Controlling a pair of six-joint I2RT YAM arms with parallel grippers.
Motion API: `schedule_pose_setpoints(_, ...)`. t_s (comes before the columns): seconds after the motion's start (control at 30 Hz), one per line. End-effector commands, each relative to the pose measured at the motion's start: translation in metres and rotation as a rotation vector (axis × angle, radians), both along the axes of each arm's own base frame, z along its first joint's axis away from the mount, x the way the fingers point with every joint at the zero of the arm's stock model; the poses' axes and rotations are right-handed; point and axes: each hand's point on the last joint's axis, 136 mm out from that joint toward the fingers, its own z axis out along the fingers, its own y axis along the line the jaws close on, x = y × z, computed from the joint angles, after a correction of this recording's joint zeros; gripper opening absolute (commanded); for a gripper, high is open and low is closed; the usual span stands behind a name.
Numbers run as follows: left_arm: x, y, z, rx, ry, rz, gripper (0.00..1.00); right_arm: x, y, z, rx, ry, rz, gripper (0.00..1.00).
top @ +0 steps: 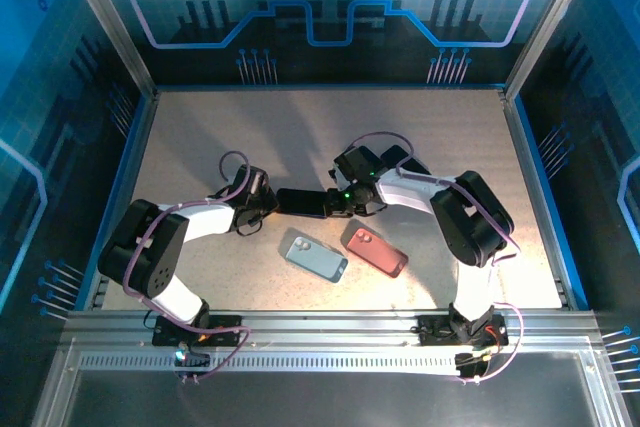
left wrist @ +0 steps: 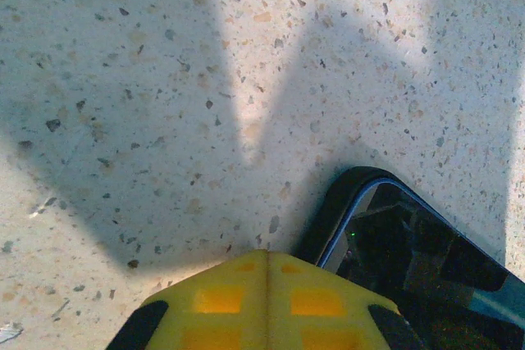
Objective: Put the phone into the phone case
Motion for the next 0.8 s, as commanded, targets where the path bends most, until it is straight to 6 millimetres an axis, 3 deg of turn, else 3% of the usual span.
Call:
schedule_pose_setpoints(0.0, -0.011, 0.000, -0.005, 0.011, 0.036, -0.019, 0.00, -0.015, 0.004, -0.024, -0.048, 0.053, 0.036, 0.00)
schedule_pose_setpoints(0.77, -0.020, -0.003, -0.021, 0.000, 0.076, -0.028, 0.00, -0.069, 0.002, -0.102, -0.319, 0.193, 0.167, 0.00)
